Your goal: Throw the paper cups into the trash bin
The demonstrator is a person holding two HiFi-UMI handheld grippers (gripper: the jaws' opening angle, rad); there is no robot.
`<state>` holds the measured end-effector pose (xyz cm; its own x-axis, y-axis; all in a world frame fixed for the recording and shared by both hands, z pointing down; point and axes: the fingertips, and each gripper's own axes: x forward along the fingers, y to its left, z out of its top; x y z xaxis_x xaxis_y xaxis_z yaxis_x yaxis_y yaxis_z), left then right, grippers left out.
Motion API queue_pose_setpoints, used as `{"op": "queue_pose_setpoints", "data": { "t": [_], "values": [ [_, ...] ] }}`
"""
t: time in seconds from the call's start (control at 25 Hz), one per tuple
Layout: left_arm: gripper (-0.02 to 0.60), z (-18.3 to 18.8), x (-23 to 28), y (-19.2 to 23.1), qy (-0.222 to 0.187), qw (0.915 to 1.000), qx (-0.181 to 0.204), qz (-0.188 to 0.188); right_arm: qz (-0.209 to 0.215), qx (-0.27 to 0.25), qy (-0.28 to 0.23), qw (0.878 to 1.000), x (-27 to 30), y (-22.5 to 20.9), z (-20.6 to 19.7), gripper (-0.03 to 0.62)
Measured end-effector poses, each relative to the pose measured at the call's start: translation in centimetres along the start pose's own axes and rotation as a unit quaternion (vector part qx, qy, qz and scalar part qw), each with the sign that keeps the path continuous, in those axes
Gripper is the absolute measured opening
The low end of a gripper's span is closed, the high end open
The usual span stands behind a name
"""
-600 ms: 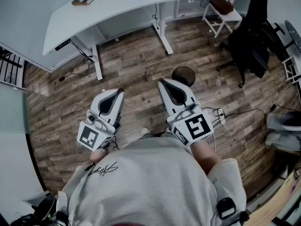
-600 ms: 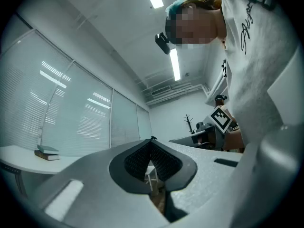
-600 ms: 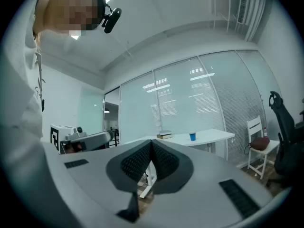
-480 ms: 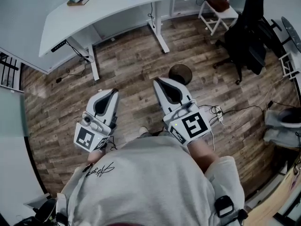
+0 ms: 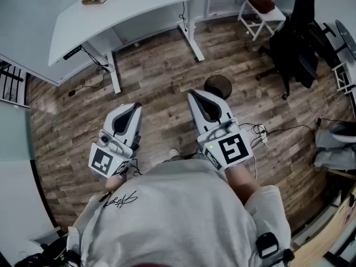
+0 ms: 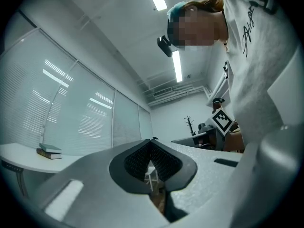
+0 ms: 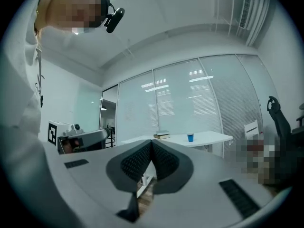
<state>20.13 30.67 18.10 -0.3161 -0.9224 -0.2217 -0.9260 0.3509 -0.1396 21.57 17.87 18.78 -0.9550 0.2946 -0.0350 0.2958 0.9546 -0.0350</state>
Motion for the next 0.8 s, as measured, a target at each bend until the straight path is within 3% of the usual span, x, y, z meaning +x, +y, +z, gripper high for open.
{"op": "queue_pose_setpoints", "data": {
  "t": [0.24, 0.52, 0.8],
  "values": [
    [0.003, -0.1, -0.8, 1.3, 0.000, 0.9999, -0.005, -0.010, -0.006, -0.037, -0.015, 0.999, 1.4, 1.1, 2.1, 0.011],
    [0.003, 0.0, -2.3, 2.4, -0.013, 0.9997, -0.007, -0.021, -0.030, -0.003, -0.019, 0.999, 2.2, 2.0, 0.7, 0.011],
    [0.003, -0.1, -3.9, 3.4, -0.009, 0.9993, -0.003, -0.036, -0.040, -0.003, -0.020, 0.999, 2.7, 3.6, 0.1, 0.011]
  ]
}}
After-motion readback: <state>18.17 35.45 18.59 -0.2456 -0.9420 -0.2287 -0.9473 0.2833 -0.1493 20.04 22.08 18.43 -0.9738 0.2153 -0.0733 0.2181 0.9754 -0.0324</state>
